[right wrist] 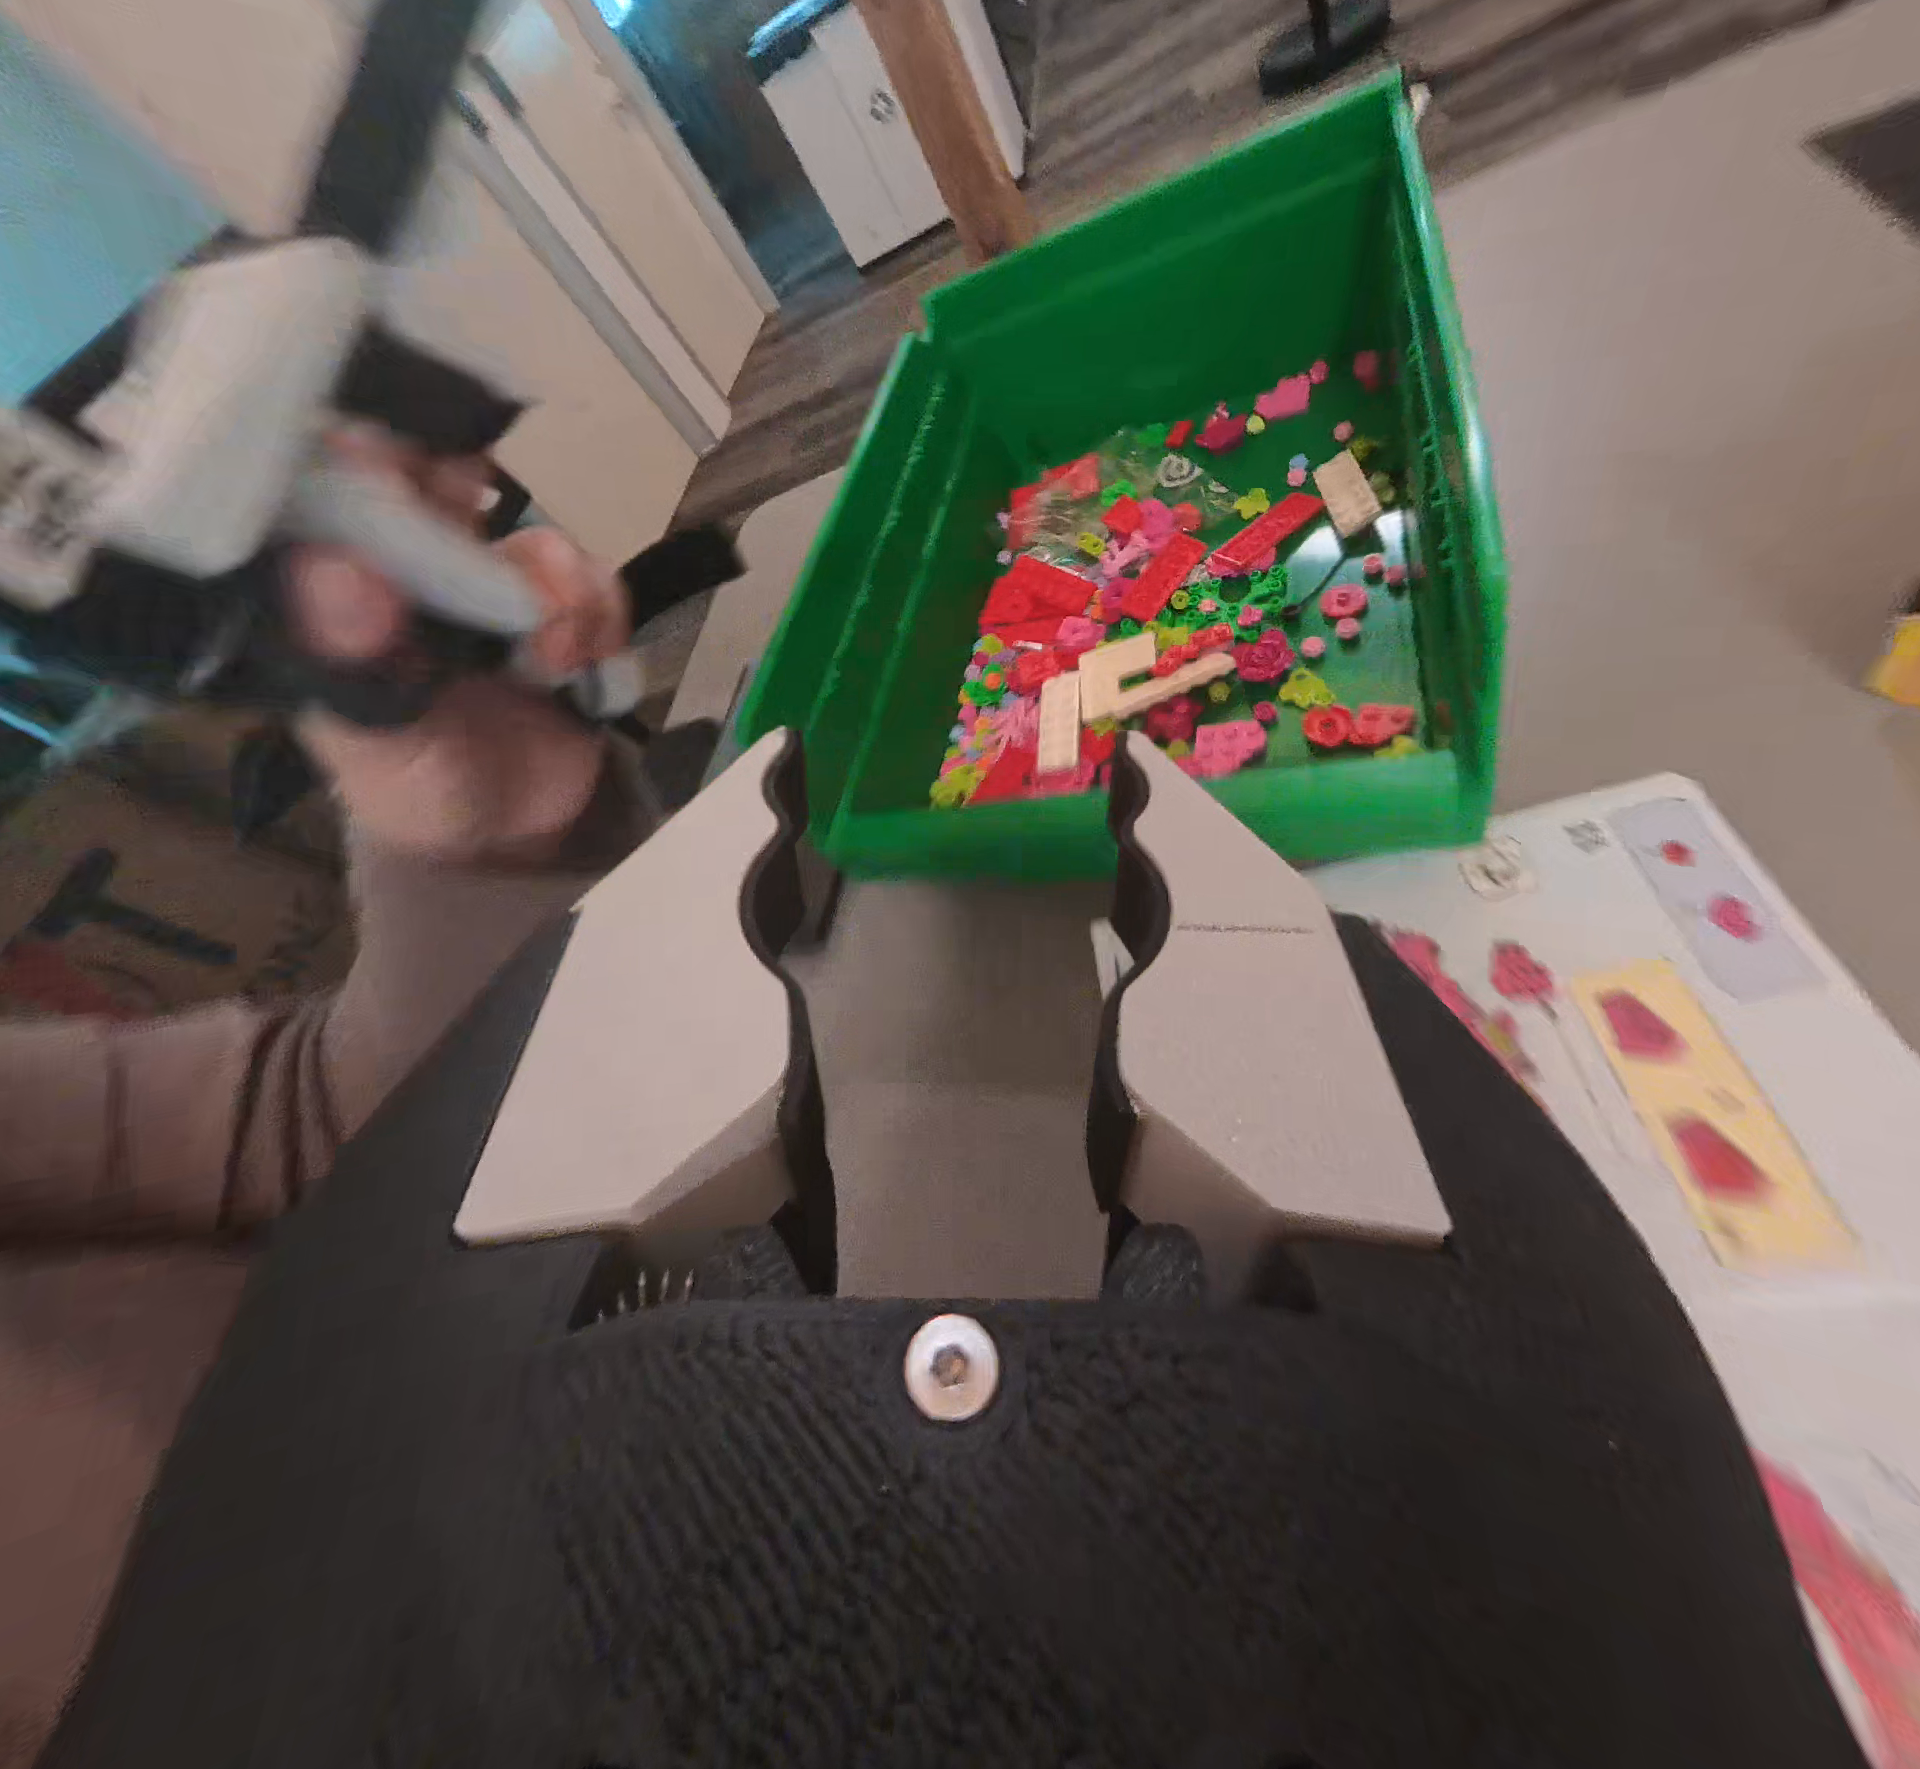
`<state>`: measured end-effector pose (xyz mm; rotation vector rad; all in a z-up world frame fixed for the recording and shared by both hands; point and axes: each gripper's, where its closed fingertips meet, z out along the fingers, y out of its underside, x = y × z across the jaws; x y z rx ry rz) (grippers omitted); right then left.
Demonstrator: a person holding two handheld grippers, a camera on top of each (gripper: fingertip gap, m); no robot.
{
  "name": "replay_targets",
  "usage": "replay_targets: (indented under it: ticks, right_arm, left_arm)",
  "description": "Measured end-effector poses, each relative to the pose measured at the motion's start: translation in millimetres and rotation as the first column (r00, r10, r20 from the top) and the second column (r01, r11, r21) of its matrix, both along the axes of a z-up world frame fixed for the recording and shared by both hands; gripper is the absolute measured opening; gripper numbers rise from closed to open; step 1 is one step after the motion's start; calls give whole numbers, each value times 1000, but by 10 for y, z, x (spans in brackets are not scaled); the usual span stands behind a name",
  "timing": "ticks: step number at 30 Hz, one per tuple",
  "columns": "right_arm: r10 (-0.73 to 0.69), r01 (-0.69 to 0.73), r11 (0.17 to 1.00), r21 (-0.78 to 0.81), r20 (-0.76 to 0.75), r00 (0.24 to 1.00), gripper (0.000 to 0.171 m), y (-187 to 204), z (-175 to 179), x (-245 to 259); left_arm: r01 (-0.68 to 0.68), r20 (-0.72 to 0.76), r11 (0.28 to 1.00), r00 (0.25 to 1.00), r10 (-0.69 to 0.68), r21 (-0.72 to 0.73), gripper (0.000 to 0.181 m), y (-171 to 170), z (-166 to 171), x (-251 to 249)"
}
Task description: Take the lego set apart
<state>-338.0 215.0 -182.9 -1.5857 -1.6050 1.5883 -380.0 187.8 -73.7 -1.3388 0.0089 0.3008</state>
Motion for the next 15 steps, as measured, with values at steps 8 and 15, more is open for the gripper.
replay_targets:
  ticks: [8,15]
  right_arm:
    - [-164,92,926,366,170,972,59,448,-430,2446]
    - [-70,-92,933,349,428,901,51,-49,-1236,3517]
  left_arm:
    - [449,-56,847,874,-482,-286,65,447,-530,1470]
    - [653,64,465,617,-784,-598,63,363,-1451,2752]
